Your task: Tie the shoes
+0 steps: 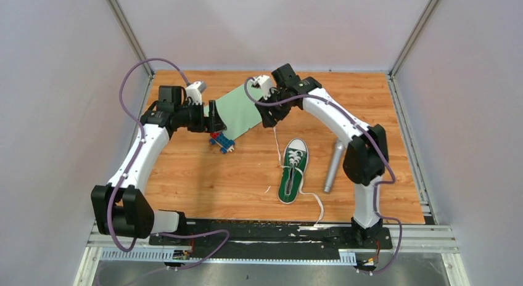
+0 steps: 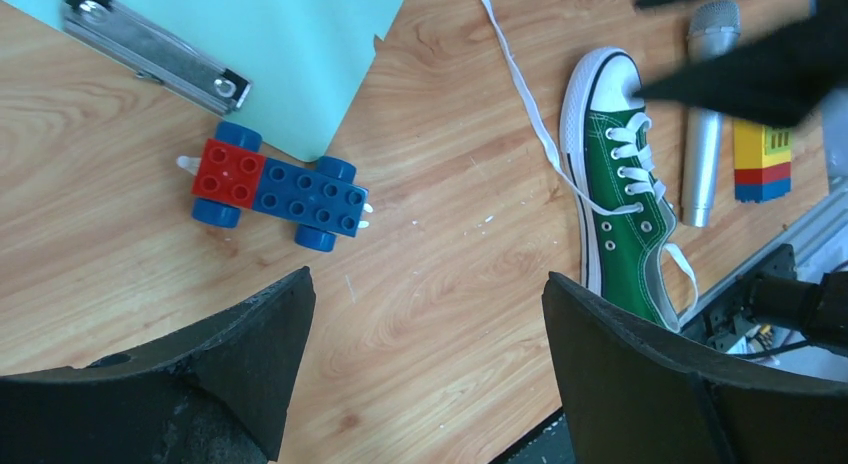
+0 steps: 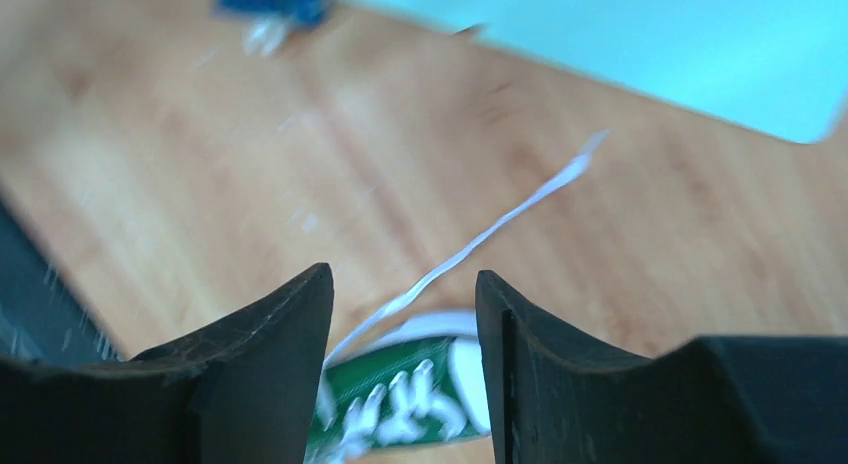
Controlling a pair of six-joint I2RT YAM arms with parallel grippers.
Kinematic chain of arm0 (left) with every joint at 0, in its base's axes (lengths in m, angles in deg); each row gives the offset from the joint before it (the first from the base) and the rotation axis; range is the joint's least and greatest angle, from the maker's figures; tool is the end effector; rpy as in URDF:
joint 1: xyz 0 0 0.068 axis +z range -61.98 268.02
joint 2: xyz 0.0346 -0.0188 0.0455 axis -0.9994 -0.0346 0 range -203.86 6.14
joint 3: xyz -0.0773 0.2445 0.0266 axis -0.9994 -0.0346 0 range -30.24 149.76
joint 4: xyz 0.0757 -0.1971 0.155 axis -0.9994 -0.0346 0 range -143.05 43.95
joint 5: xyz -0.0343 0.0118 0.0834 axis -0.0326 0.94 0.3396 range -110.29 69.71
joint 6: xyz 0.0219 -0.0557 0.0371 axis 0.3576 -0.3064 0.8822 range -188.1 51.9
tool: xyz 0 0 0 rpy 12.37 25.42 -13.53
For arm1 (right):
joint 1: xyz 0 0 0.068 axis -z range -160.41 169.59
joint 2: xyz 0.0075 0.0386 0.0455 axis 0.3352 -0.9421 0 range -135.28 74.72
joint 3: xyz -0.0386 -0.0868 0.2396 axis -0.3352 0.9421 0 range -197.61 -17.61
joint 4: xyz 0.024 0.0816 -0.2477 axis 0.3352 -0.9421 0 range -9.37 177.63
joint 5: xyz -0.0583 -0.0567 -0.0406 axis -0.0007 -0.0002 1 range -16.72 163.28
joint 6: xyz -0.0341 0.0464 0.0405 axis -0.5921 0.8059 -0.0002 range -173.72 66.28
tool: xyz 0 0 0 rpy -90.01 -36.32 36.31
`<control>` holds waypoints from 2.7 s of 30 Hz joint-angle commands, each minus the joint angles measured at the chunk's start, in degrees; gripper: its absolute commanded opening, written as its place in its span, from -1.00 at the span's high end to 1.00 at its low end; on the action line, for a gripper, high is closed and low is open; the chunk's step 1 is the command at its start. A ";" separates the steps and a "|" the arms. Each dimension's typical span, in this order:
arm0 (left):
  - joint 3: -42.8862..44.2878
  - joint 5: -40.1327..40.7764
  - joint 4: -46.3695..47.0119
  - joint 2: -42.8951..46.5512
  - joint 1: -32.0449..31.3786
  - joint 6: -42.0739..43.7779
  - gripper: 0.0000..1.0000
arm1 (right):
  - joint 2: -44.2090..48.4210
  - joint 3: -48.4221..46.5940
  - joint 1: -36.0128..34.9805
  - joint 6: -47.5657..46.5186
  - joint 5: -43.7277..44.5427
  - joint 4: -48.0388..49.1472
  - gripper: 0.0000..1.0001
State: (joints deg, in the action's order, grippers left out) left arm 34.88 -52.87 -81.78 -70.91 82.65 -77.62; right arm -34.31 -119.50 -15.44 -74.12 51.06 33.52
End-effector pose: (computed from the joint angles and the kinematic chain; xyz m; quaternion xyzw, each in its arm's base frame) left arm 0.2953 -0.0588 0.2730 0.0688 0.8982 -0.3043 0.3098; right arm 0.3259 0.2550 0.2658 -0.4844 0.8193 0.2161 0.2179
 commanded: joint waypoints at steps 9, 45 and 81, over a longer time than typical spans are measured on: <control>1.84 3.00 -0.24 6.86 2.95 2.13 -0.85 | -22.94 -12.99 0.66 22.31 27.22 6.16 0.23; 7.88 -9.05 44.00 -12.31 -21.98 -3.87 -0.44 | 11.44 5.81 9.67 31.37 -14.55 24.74 1.00; 3.85 -9.66 24.35 -11.95 -21.53 8.30 1.00 | 20.28 39.93 18.34 30.19 -9.71 14.20 -0.24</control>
State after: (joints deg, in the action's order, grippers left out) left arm 38.69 -61.20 -51.74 -85.18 60.84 -73.55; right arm -13.00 -81.16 3.71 -46.23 42.56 47.68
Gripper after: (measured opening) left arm 0.007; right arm 0.630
